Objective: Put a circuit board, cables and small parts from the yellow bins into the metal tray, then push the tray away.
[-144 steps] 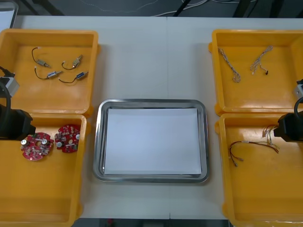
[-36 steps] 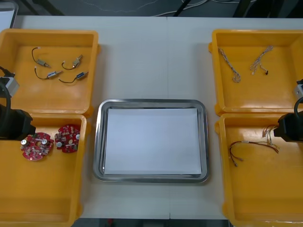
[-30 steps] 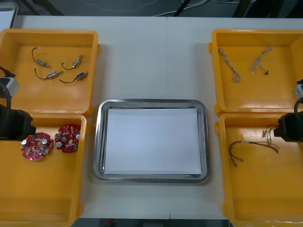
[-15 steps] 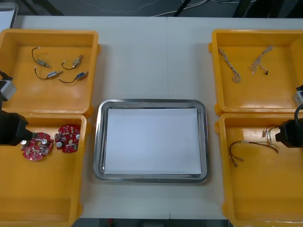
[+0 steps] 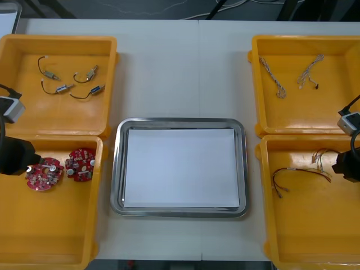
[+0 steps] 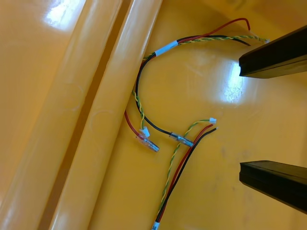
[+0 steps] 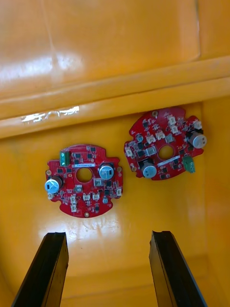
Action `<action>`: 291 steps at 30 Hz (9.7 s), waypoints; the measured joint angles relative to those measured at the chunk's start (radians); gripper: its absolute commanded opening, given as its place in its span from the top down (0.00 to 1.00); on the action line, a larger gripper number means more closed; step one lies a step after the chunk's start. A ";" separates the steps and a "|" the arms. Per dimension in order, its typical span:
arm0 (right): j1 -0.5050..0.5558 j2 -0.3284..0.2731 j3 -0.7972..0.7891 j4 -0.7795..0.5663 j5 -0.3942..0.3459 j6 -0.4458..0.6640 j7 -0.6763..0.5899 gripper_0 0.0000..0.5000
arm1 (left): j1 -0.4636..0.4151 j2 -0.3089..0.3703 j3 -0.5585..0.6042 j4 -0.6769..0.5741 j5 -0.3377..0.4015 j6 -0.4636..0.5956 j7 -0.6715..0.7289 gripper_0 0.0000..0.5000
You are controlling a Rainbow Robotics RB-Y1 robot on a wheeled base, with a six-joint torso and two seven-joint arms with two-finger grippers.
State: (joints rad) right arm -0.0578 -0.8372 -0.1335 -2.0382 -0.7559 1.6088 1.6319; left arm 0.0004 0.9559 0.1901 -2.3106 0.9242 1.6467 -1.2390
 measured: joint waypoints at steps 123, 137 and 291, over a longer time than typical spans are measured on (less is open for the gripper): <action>0.280 0.133 -0.236 -0.058 -0.065 0.035 0.318 1.00 | 0.091 -0.125 -0.122 0.302 -0.229 -0.309 -0.103 1.00; 0.412 0.134 -0.255 -0.079 -0.076 -0.051 0.283 1.00 | 0.277 -0.126 -0.060 0.202 -0.218 -0.402 -0.233 1.00; 0.171 0.171 0.038 0.007 0.114 -0.119 0.466 1.00 | 0.255 -0.222 -0.051 0.281 -0.343 -0.375 -0.313 0.52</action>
State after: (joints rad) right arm 0.1132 -0.6661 -0.0951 -2.0314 -0.6419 1.4894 2.0981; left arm 0.2556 0.7338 0.1390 -2.0298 0.5810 1.2722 -1.5517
